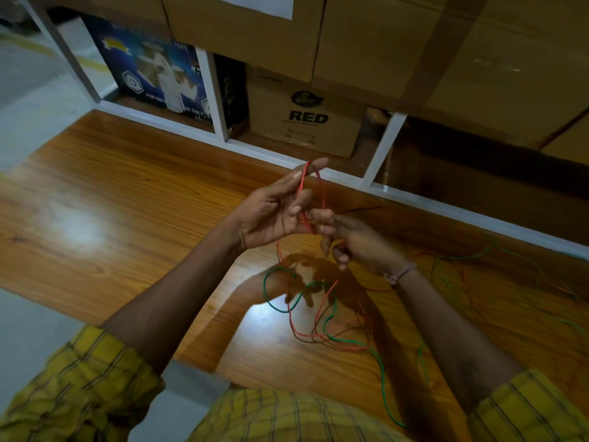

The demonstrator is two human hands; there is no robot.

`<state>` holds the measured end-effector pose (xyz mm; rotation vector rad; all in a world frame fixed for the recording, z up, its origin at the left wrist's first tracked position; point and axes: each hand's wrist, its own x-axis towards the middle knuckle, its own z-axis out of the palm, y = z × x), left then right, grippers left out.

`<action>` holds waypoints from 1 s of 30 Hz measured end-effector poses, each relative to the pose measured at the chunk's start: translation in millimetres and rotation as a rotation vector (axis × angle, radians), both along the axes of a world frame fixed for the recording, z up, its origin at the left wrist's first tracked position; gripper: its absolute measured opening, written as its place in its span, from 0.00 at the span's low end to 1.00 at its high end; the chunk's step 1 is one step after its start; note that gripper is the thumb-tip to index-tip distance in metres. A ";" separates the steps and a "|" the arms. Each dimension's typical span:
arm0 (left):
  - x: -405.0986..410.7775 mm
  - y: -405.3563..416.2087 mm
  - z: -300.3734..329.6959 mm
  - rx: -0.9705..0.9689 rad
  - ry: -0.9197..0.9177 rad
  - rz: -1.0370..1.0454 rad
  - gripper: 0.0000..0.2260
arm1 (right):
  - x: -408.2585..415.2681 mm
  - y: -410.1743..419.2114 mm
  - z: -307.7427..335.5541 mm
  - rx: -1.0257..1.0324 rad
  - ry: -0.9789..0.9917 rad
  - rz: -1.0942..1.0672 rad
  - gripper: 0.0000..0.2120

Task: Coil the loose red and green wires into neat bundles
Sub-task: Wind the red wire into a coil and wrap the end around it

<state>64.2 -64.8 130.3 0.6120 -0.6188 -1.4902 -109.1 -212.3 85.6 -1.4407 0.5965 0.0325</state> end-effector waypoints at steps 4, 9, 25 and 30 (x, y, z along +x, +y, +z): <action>4.0 -10.4 -10.5 0.004 0.076 0.126 0.21 | -8.1 16.9 -6.8 0.102 0.005 0.172 0.16; 2.8 -17.3 -12.2 0.040 0.056 0.324 0.17 | -17.6 27.5 -1.8 0.184 0.047 0.413 0.20; -9.5 5.2 -7.9 0.261 -0.798 -0.024 0.17 | -12.5 -38.0 97.2 -0.239 -0.073 0.216 0.10; -16.5 17.1 -2.5 0.187 -0.610 -0.106 0.19 | 10.3 -51.1 77.4 -0.334 -0.160 0.047 0.11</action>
